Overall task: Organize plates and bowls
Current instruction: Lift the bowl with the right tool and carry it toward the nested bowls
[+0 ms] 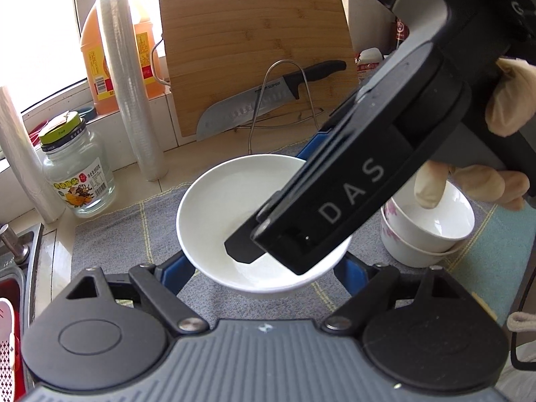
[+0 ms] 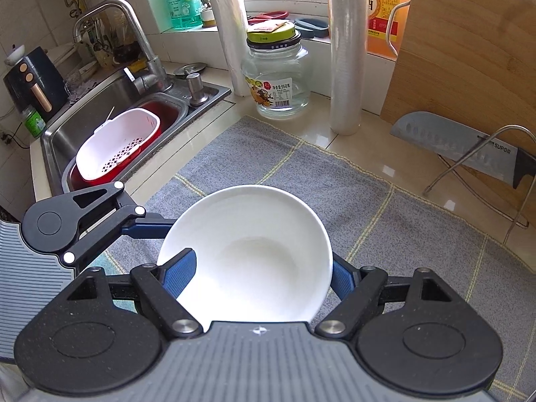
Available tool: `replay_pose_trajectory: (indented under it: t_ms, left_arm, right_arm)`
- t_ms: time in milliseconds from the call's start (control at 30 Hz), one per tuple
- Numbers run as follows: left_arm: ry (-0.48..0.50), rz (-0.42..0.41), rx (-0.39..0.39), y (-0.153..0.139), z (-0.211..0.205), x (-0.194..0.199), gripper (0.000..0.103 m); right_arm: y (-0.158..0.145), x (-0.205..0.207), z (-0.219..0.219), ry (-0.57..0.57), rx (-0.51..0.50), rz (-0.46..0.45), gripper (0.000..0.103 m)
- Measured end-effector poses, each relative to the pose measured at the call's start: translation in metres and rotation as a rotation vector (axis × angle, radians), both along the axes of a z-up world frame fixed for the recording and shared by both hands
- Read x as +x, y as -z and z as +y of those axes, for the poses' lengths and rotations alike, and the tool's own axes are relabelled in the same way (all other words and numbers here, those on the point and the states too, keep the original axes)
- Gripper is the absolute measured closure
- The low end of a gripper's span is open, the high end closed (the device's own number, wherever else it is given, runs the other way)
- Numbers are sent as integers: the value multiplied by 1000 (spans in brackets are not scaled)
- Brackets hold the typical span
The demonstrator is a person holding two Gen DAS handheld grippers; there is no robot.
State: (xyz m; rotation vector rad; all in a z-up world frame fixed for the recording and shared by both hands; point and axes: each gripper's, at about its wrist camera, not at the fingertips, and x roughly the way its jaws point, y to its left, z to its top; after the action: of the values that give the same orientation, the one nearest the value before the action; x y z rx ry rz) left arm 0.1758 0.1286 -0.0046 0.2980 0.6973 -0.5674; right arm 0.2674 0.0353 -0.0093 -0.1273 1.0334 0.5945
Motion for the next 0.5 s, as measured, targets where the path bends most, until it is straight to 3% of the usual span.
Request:
replay_pose_trajectory:
  t_ms: [500]
  left_arm:
    - [146, -12, -3, -14, -50, -16, 14]
  right_arm:
    - [-20, -40, -60, 115, -7, -45, 16]
